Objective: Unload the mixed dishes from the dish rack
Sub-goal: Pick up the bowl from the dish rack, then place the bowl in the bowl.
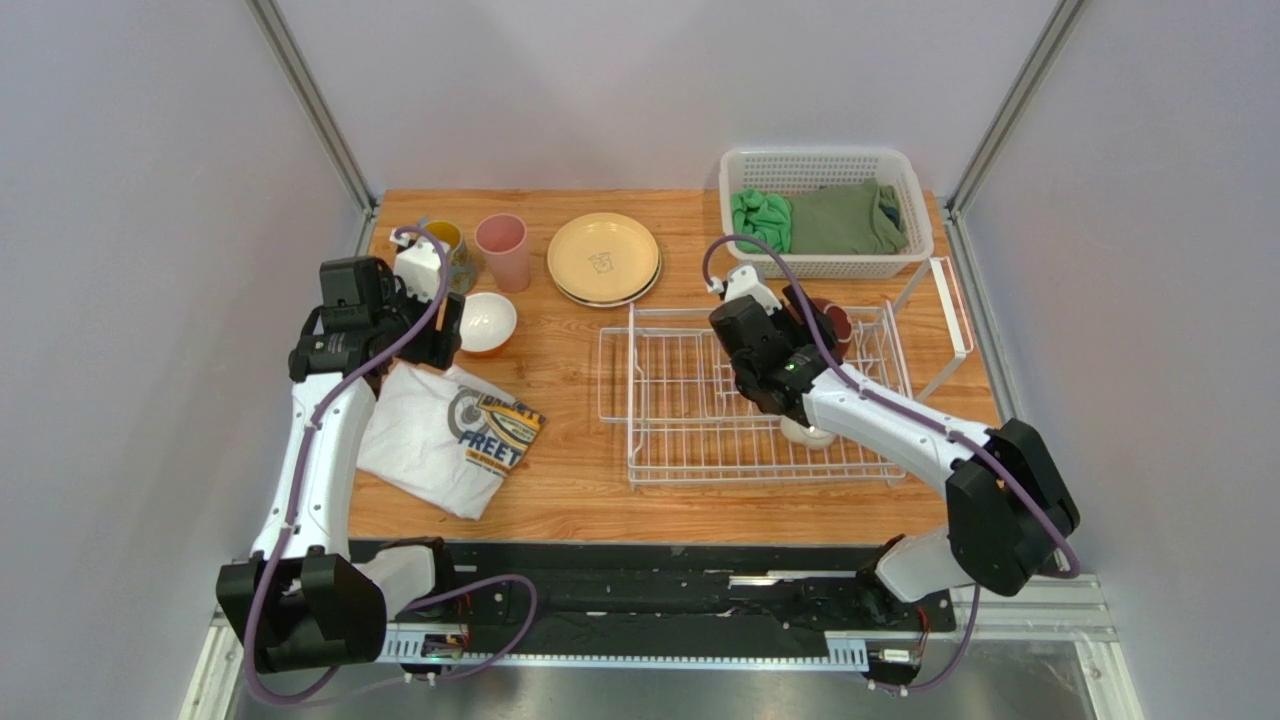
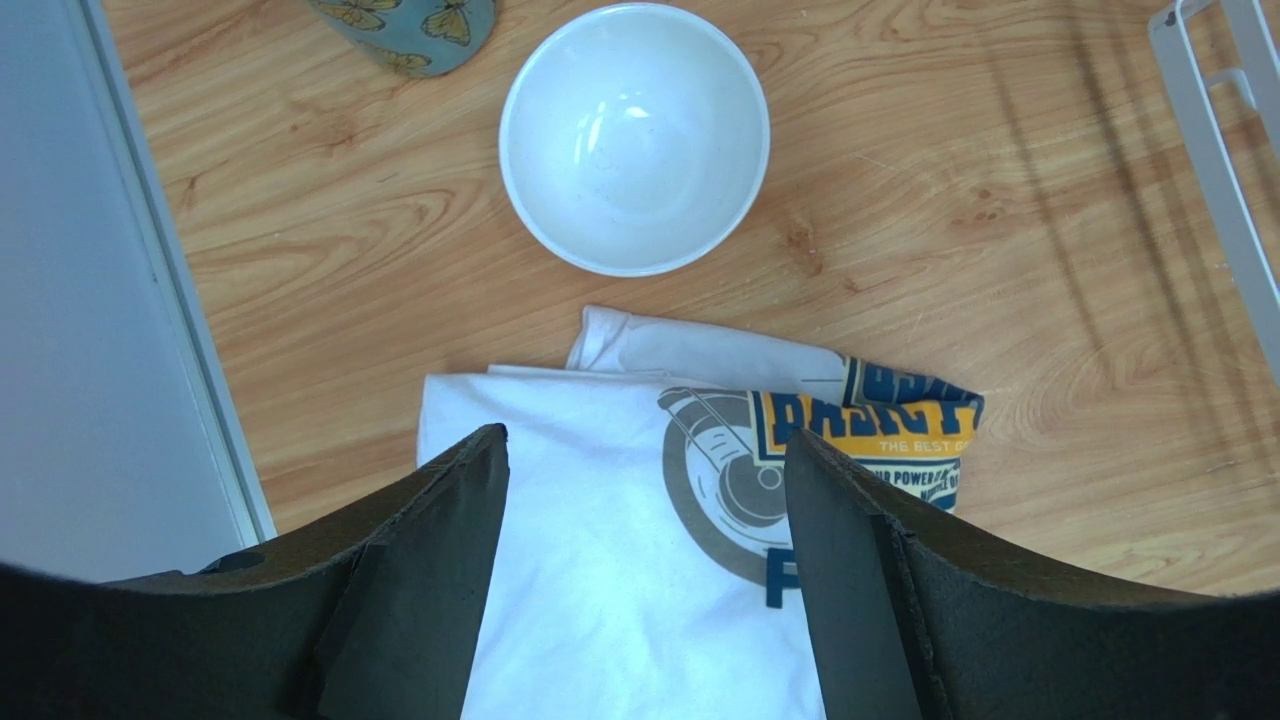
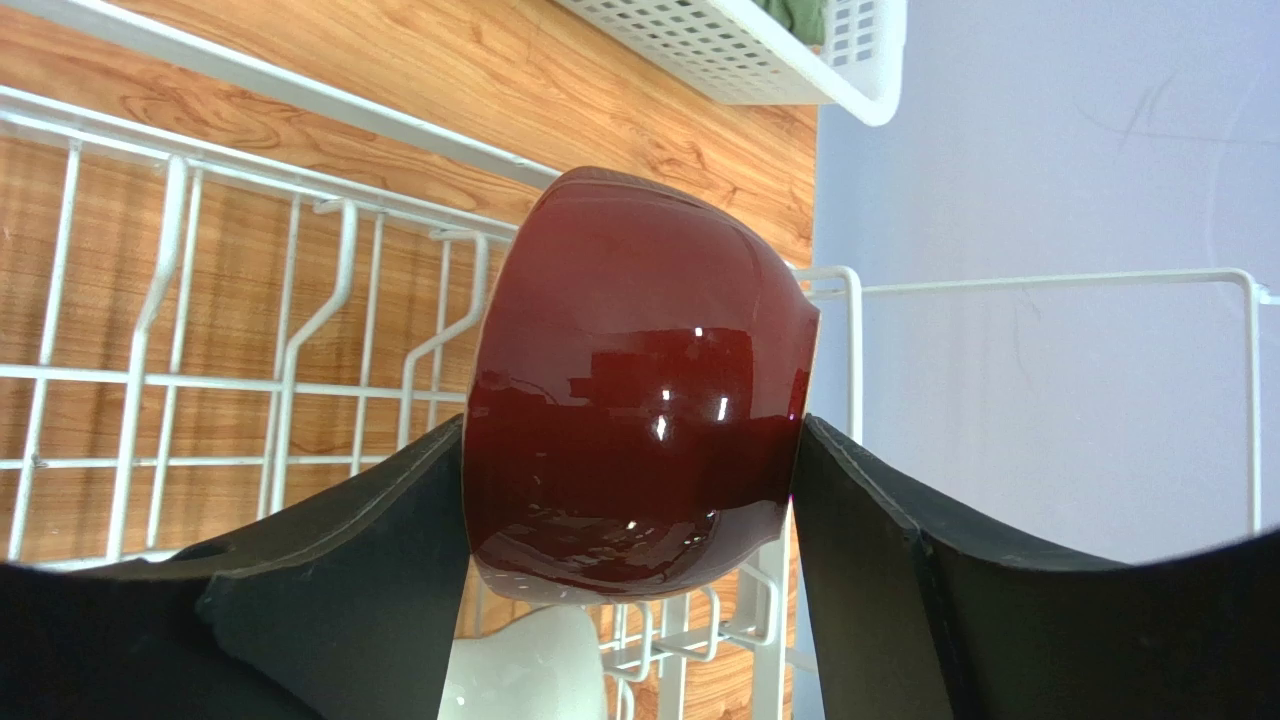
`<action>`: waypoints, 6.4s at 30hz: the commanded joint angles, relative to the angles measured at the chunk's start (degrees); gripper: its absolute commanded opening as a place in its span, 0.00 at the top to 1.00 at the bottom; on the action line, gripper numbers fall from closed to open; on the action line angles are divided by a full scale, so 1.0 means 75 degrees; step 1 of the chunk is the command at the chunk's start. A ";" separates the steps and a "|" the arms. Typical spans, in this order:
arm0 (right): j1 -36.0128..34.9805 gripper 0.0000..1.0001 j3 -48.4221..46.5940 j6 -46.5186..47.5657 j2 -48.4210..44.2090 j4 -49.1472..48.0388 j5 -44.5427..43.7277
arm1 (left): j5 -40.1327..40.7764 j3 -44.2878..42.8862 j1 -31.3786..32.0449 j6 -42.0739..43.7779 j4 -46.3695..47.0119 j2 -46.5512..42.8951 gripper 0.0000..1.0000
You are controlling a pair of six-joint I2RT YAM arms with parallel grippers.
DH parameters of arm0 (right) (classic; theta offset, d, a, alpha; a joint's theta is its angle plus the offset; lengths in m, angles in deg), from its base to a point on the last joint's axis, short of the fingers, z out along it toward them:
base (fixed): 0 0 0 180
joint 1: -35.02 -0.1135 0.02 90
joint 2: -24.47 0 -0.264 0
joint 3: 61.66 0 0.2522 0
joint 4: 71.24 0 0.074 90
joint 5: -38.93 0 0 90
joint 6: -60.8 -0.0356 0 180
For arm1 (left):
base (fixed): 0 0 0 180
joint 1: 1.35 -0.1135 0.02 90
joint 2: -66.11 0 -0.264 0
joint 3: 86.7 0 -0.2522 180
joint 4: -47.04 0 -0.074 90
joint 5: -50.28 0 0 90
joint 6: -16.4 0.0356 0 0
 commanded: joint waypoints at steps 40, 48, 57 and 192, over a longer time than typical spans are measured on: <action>0.0123 0.64 -0.3219 -0.0493 -0.2422 0.3089 0.6621 | -0.3196 -0.0337 0.2084 0.0070 0.1672 -0.0820 0.30; 0.0135 0.67 -0.3594 -0.0411 -0.2246 0.3194 0.7933 | -0.2492 -0.0279 0.3714 -0.0129 0.3044 -0.0633 0.29; 0.0346 0.68 -0.3946 -0.0528 -0.2152 0.3124 0.8977 | -0.1929 0.0236 0.5132 0.0129 0.4345 -0.0516 0.29; 0.1143 0.07 -0.3559 -0.1665 -0.2504 0.2831 0.7478 | 0.0392 -0.3805 0.1081 0.0608 -0.1172 0.2401 1.00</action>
